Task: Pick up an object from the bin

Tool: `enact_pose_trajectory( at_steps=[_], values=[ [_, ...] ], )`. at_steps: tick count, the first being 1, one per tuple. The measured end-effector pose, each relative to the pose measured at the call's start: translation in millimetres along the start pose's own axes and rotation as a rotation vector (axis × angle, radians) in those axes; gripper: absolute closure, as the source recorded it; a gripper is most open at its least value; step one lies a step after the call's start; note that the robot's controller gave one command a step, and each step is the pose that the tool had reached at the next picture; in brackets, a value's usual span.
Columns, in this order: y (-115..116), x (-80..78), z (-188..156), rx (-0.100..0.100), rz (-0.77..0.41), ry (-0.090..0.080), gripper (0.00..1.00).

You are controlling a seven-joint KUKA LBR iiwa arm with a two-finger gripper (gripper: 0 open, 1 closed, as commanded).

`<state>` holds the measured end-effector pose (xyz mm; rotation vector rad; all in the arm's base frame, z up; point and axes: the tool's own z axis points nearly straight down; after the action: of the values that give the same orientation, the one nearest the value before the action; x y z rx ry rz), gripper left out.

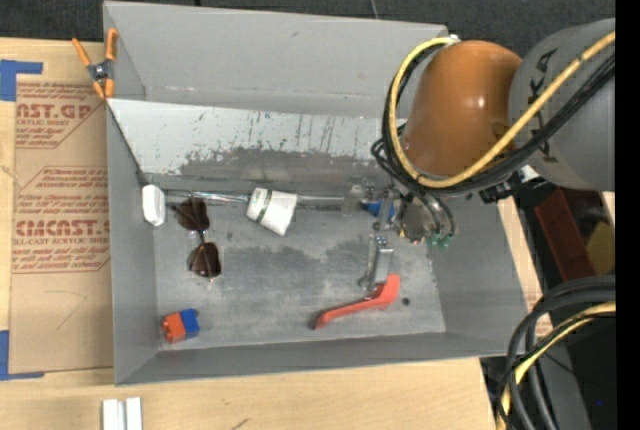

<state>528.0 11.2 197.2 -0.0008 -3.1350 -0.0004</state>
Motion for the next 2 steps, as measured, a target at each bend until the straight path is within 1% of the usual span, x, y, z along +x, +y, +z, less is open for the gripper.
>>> enact_pose_trajectory(
  at_steps=[1, 2],
  values=[
    [0, -1.6, -4, 0.000, 0.000, -0.008, 0.00],
    [-15, 3.5, 33, 0.000, -0.062, -0.012, 0.00]
  ],
)
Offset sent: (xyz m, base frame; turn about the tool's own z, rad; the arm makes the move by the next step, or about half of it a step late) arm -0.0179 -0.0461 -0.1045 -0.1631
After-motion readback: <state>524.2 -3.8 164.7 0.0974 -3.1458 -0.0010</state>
